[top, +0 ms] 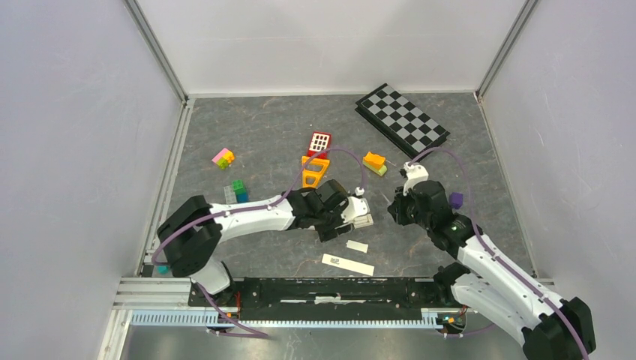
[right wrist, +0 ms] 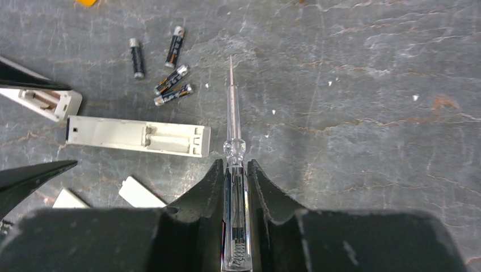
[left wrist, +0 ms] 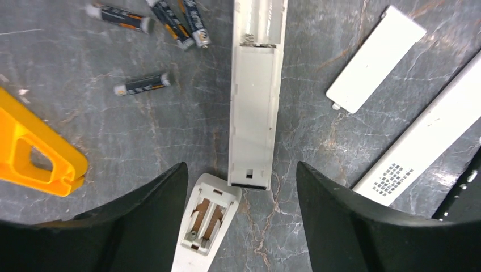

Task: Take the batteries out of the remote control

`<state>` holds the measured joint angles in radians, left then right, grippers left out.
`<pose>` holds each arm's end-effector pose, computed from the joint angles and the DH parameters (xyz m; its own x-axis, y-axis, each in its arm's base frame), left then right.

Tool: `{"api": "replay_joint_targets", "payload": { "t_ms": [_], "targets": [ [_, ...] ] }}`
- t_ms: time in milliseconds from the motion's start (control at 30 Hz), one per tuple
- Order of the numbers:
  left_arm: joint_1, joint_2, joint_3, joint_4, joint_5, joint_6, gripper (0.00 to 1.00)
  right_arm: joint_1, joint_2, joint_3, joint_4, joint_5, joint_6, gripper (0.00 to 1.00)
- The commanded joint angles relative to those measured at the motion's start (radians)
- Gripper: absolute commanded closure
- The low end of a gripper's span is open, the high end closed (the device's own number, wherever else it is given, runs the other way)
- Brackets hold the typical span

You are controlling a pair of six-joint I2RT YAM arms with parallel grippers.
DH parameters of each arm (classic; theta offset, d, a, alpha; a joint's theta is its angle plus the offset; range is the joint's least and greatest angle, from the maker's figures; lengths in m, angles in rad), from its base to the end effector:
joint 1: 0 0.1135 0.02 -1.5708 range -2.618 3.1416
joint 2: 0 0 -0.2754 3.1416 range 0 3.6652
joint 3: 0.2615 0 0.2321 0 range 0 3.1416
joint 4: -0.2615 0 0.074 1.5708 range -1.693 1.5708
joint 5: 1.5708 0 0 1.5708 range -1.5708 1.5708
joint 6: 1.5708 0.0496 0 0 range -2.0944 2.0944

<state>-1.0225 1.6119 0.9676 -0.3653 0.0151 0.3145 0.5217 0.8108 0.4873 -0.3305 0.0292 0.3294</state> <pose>0.1622 -0.2670 0.1973 -0.1544 0.8462 -0.5101 0.9520 0.2656 0.1525 0.1394 0.0785 0.2236 -0.6537 -0.0028 -0.7567 -0.2817 0.9290 0.2399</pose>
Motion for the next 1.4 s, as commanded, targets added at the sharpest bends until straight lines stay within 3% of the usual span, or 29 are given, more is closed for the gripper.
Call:
{"api": "replay_joint_targets", "payload": {
  "t_ms": [0, 133, 267, 467, 800, 1100, 1367],
  "targets": [
    [0.0, -0.103, -0.006, 0.064, -0.038, -0.072, 0.22, 0.0, -0.047, 0.019, 0.017, 0.123, 0.037, 0.94],
    [0.011, -0.183, -0.063, 0.168, -0.041, -0.106, 0.14, 0.0, -0.089, -0.01, 0.018, 0.222, 0.037, 0.93],
    [0.037, -0.286, -0.139, 0.284, -0.072, -0.175, 0.01, 0.0, -0.103, -0.052, 0.021, 0.273, 0.045, 0.94],
    [0.122, -0.421, -0.222, 0.401, -0.076, -0.294, 0.0, 0.0, -0.049, -0.11, 0.066, 0.259, 0.07, 0.96],
    [0.275, -0.561, -0.284, 0.42, -0.051, -0.472, 0.0, 0.0, 0.023, -0.225, 0.275, 0.19, 0.129, 0.93],
    [0.33, -0.645, -0.33, 0.421, -0.127, -0.521, 0.0, -0.003, 0.147, -0.269, 0.292, 0.226, 0.086, 0.9],
    [0.338, -0.652, -0.338, 0.413, -0.155, -0.524, 0.0, -0.004, 0.293, -0.23, 0.294, 0.123, 0.033, 0.85]
  ]
}}
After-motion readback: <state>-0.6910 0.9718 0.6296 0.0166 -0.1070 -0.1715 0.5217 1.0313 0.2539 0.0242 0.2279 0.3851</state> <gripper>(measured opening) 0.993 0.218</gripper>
